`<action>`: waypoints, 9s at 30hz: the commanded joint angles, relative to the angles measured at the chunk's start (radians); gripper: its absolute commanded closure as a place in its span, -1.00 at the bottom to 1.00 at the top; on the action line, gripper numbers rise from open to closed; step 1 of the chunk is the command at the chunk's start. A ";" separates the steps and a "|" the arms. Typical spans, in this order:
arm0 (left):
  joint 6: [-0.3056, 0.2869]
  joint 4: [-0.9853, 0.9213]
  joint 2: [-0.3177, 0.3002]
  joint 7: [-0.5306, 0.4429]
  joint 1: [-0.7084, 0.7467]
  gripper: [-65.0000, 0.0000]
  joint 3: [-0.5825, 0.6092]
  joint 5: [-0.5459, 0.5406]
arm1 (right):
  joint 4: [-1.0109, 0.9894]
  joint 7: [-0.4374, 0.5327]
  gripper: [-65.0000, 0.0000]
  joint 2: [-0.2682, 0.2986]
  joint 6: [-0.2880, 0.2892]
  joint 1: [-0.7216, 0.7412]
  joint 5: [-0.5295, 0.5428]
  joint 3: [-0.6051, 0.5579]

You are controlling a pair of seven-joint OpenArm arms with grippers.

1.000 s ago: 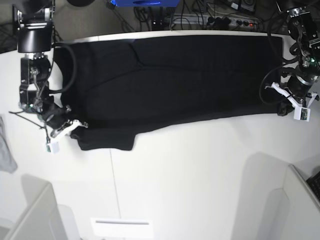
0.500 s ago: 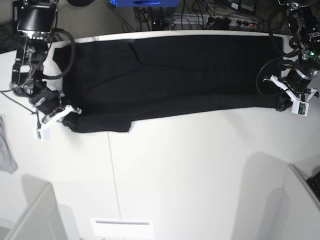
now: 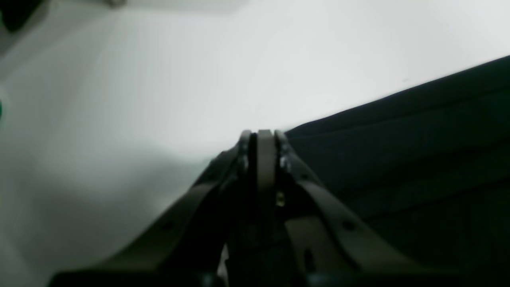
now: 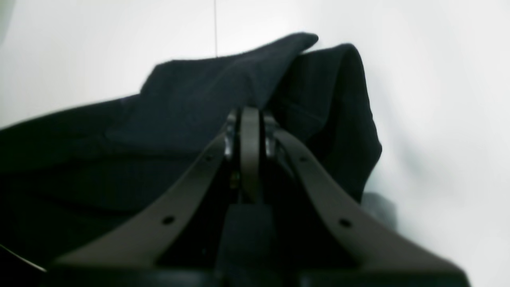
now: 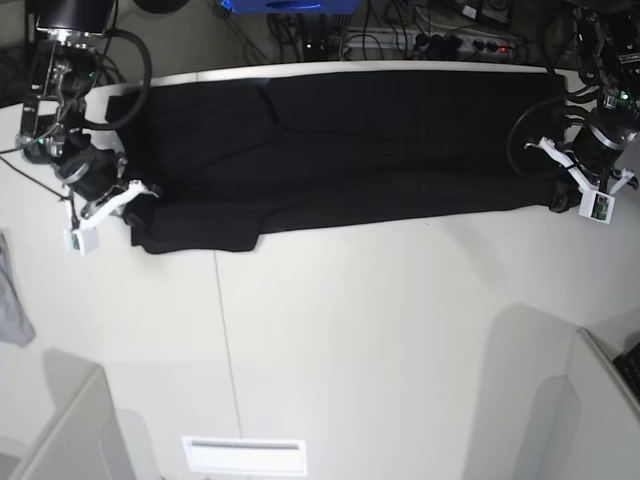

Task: Fold the T-shirt properly
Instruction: 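Grasp the hem-side edges with both grippers and fold them toward the collar, then release the folded edge and raise both grippers, then grasp the strip's ends with both grippers and straighten it, then grasp the strip end with the left gripper and fold it toward the right gripper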

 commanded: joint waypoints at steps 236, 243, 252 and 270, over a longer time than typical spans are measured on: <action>-0.113 0.005 0.185 0.134 -0.052 1.00 0.161 -0.091 | 0.155 -0.091 1.00 -0.220 0.153 -0.041 -0.148 0.041; -0.096 -0.001 0.226 0.134 -0.068 1.00 0.227 -0.088 | 0.154 -0.091 1.00 -0.220 0.153 -0.043 -0.148 0.041; -0.096 -0.002 0.269 0.134 -0.074 1.00 0.238 -0.088 | 0.154 -0.091 1.00 -0.220 0.153 -0.043 -0.148 0.041; -0.096 -0.032 0.274 0.134 -0.088 1.00 0.238 -0.089 | 0.154 -0.091 1.00 -0.220 0.153 -0.046 -0.148 0.041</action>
